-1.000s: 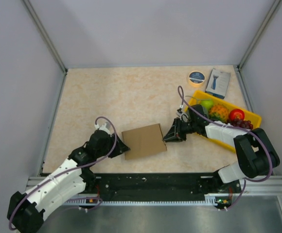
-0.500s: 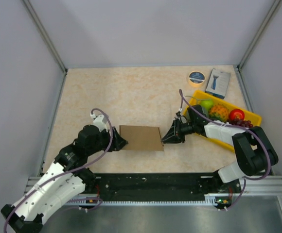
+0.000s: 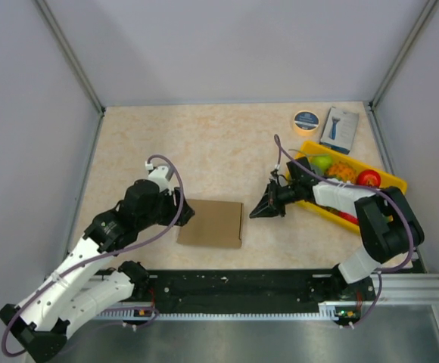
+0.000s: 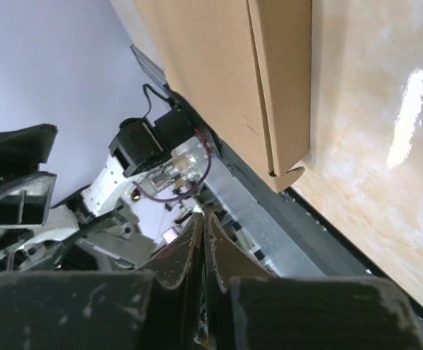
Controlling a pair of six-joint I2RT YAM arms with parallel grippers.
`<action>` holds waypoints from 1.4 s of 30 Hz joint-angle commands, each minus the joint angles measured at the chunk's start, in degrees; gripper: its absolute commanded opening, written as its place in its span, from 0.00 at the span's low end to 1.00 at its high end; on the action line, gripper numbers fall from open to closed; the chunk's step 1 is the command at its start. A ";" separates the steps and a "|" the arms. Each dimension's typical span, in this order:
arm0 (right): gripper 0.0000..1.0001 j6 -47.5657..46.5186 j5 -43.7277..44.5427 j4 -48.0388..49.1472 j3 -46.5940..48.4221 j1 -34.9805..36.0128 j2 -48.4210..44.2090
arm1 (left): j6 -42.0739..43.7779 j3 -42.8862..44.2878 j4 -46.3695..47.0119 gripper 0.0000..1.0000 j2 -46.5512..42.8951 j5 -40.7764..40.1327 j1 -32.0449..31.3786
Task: Fold the paper box
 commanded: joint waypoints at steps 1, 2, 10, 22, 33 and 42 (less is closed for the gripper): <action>0.00 -14.48 9.98 -12.68 10.13 0.28 0.12 | -0.69 -0.44 5.37 0.59 0.27 -6.81 -0.29; 0.05 -18.09 10.83 -14.30 10.60 0.55 -0.32 | -2.46 -0.96 6.33 0.64 0.98 -9.19 -0.29; 0.61 -22.69 20.05 -6.87 6.22 11.09 -4.10 | -8.10 -10.96 17.66 0.90 8.63 2.64 7.52; 0.73 -47.99 53.58 -0.96 -1.26 32.96 -17.81 | -8.89 -17.93 26.82 0.90 15.40 9.77 15.09; 0.72 -66.36 86.32 -2.98 9.71 59.51 -2.37 | -20.91 -18.55 12.08 0.93 0.12 -1.81 18.25; 0.64 -70.33 100.64 -1.23 15.96 66.20 11.00 | -26.47 -16.62 2.65 0.97 -3.58 -0.86 21.77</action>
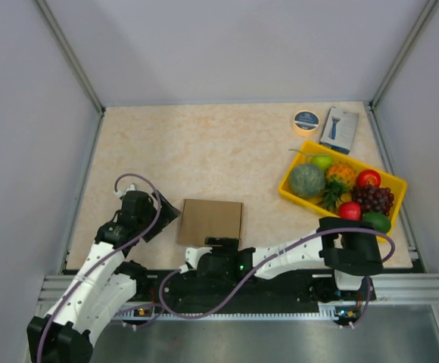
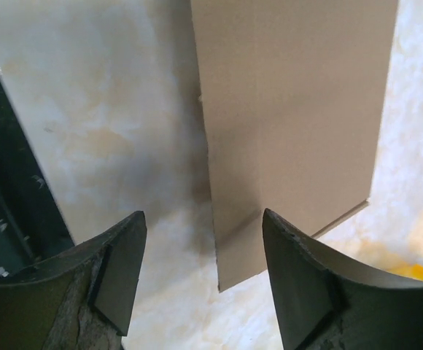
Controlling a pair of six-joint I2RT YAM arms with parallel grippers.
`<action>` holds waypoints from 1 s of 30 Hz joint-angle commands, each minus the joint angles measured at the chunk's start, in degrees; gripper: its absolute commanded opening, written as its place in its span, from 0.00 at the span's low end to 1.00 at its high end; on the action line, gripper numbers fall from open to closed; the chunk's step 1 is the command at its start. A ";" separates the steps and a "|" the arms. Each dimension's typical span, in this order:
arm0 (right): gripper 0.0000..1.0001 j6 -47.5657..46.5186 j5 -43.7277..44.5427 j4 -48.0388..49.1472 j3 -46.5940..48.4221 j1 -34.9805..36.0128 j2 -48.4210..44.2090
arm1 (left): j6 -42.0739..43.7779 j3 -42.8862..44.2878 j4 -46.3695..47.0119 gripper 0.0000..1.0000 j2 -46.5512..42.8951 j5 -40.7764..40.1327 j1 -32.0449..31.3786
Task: Fold the paper box
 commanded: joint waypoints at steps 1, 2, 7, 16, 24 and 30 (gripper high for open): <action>0.64 -3.09 13.66 2.14 4.69 1.29 3.90 | -2.93 2.40 -4.83 0.98 -1.95 0.98 1.57; 0.63 -4.06 14.55 2.40 4.95 1.38 4.96 | -3.36 2.23 -5.00 0.98 -2.21 2.05 2.01; 0.59 -6.17 16.75 4.34 4.52 2.08 8.13 | -5.56 0.12 -3.96 0.98 -2.65 7.58 3.59; 0.39 -7.49 17.81 8.55 1.70 2.52 4.88 | -6.26 -3.92 1.32 0.98 -1.33 14.26 6.67; 0.23 -7.32 17.11 8.65 1.00 2.43 3.48 | -6.71 -7.53 7.03 0.98 1.65 19.54 8.34; 0.18 -7.05 16.59 8.82 0.38 2.43 0.76 | -6.18 -9.98 10.37 0.98 0.52 22.09 9.39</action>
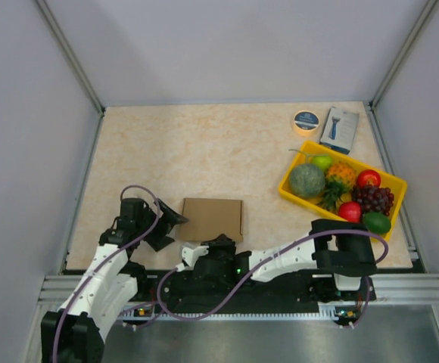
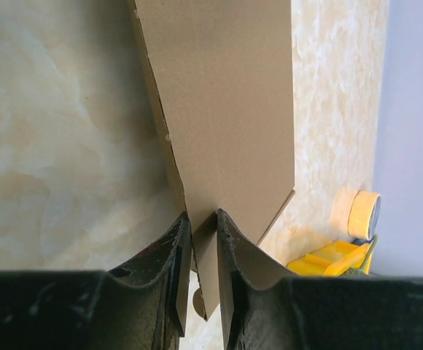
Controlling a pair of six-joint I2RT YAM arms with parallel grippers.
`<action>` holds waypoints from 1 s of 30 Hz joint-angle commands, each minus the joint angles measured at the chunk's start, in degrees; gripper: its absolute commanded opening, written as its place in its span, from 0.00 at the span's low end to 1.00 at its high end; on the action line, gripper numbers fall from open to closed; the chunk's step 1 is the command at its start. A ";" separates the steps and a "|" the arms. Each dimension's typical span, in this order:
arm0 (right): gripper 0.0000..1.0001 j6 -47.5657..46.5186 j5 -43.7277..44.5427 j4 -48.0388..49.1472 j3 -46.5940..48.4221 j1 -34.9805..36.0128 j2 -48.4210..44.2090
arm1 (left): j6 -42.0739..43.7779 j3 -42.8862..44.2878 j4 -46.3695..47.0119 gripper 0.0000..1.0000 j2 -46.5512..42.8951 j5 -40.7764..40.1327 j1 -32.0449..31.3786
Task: Fold the paper box
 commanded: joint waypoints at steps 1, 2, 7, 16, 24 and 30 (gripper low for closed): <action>0.18 0.29 0.56 1.81 -0.64 0.99 -4.30 | -0.23 -2.06 5.72 0.98 -1.48 3.41 1.24; 0.18 0.20 0.74 1.89 -0.64 0.90 -4.65 | -0.67 -2.67 7.29 0.98 -1.74 3.85 1.42; 0.18 0.20 0.21 1.89 -0.64 0.64 -5.35 | -2.52 -5.84 11.87 0.98 -2.10 7.19 1.77; 0.18 1.17 -1.19 1.98 -1.17 -0.33 -7.81 | -6.73 -11.90 26.26 0.97 -2.36 9.56 1.77; 0.18 1.87 -2.60 2.07 -1.87 -1.29 -9.74 | -8.58 -14.27 34.45 0.91 -0.16 11.76 1.77; 0.19 2.05 -3.57 2.33 -2.58 -1.91 -10.54 | -8.23 -13.49 36.22 0.65 1.69 13.87 1.77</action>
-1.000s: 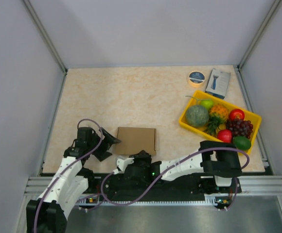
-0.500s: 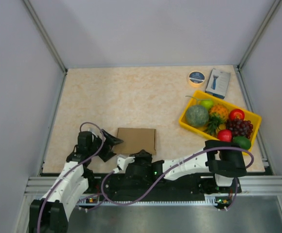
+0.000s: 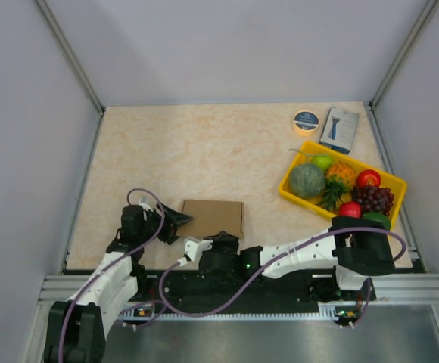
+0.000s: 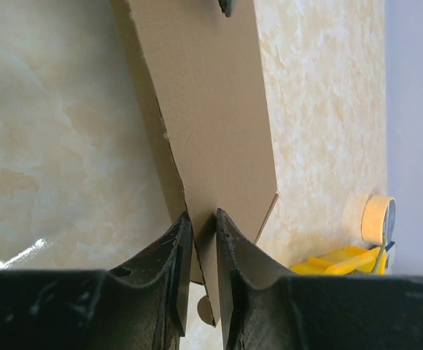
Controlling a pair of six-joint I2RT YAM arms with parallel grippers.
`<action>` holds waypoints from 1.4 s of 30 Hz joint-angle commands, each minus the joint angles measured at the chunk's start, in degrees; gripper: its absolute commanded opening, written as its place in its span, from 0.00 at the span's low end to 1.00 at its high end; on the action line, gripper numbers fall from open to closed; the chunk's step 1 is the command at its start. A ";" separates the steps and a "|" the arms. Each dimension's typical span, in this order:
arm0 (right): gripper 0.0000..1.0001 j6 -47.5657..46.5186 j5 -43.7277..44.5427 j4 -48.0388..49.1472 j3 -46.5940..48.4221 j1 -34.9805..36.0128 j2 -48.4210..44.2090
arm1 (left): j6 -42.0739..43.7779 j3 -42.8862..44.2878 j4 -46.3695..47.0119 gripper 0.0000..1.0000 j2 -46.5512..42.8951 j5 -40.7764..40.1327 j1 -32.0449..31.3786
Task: Fold the paper box
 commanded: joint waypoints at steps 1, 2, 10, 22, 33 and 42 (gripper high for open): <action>0.19 1.46 -1.25 2.14 -0.92 -1.06 -3.13 | -0.26 0.24 4.66 0.60 0.29 2.27 0.31; 0.22 1.54 -1.43 2.05 -0.92 -1.23 -3.22 | -0.52 0.33 4.14 0.52 -0.58 2.35 0.31; 0.60 5.85 -13.53 -5.84 0.75 -4.04 -11.90 | -2.53 3.66 -8.67 0.18 -6.57 1.30 0.31; 0.75 3.04 -20.33 -12.80 5.06 -4.66 -13.94 | -20.19 7.88 -21.00 0.16 -9.21 8.68 0.31; 0.57 -3.28 -10.57 -13.33 9.89 -4.92 -6.21 | -24.08 11.14 -29.97 0.23 -9.91 10.00 0.31; 0.26 -3.29 -16.62 -13.51 10.25 -8.52 -6.47 | -22.32 12.02 -29.62 0.66 -10.17 9.83 0.31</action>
